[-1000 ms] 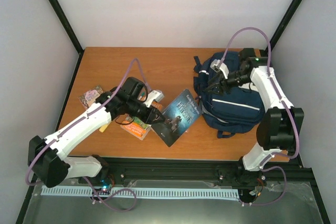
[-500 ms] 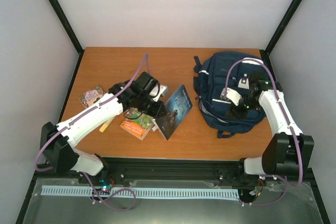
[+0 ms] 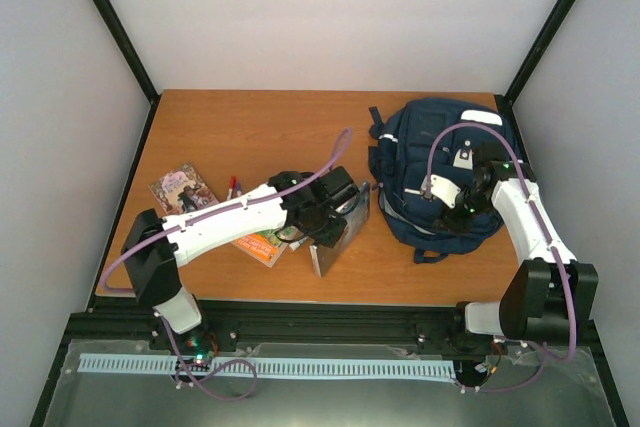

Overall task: Pack the student bag
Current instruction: Adjust the book at the center of the board.

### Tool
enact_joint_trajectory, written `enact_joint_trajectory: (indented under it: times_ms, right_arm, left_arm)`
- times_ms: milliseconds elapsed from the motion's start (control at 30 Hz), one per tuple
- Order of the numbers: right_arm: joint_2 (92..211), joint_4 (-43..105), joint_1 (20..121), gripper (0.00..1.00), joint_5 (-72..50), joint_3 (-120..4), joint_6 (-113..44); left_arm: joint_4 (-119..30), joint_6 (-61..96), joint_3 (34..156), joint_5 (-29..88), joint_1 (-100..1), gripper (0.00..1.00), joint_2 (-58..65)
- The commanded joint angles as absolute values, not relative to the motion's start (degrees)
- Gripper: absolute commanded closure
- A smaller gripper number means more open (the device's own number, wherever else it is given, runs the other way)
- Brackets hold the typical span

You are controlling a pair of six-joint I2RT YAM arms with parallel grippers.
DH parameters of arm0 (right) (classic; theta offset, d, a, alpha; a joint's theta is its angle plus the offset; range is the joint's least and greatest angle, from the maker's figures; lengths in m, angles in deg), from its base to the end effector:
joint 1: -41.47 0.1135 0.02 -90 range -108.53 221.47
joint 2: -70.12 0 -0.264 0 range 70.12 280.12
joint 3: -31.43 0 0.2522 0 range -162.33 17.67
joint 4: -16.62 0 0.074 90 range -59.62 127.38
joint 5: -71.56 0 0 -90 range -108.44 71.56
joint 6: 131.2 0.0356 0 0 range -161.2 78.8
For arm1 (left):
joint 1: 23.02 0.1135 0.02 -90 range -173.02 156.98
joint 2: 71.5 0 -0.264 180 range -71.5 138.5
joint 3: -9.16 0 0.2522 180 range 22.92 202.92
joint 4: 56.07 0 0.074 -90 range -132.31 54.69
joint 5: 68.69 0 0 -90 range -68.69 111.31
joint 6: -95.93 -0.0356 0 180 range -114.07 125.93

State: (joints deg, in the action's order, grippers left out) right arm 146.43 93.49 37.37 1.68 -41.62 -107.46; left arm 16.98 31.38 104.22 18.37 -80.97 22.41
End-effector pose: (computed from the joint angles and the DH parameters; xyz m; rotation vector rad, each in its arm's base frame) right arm 0.2280 -0.0041 0.2498 -1.4758 2.3657 0.2656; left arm 0.1736 -0.2738 0.2778 0.7895 2.7504 -0.2484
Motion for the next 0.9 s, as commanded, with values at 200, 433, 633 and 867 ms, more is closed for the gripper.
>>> enact_joint_trajectory:
  times_ms: [200,433,633,867]
  right_arm:
    - [145.74,93.49,37.25,0.42,1.89,-41.58,-108.52]
    - [144.95,93.76,37.27,0.42,1.12,-40.92,-108.71]
    - [144.47,93.41,37.32,0.42,0.4,-39.5,-109.17]
    - [144.04,93.2,37.25,0.43,0.44,-38.92,-109.55]
  left_arm:
    - [16.97,35.59,106.01,18.98,-81.91,0.69,22.57]
    - [16.43,35.02,105.49,22.09,-81.91,0.64,24.37]
    - [14.79,35.54,103.93,25.74,-81.91,0.65,25.93]
    - [14.82,36.35,104.5,25.12,-81.88,0.86,25.06]
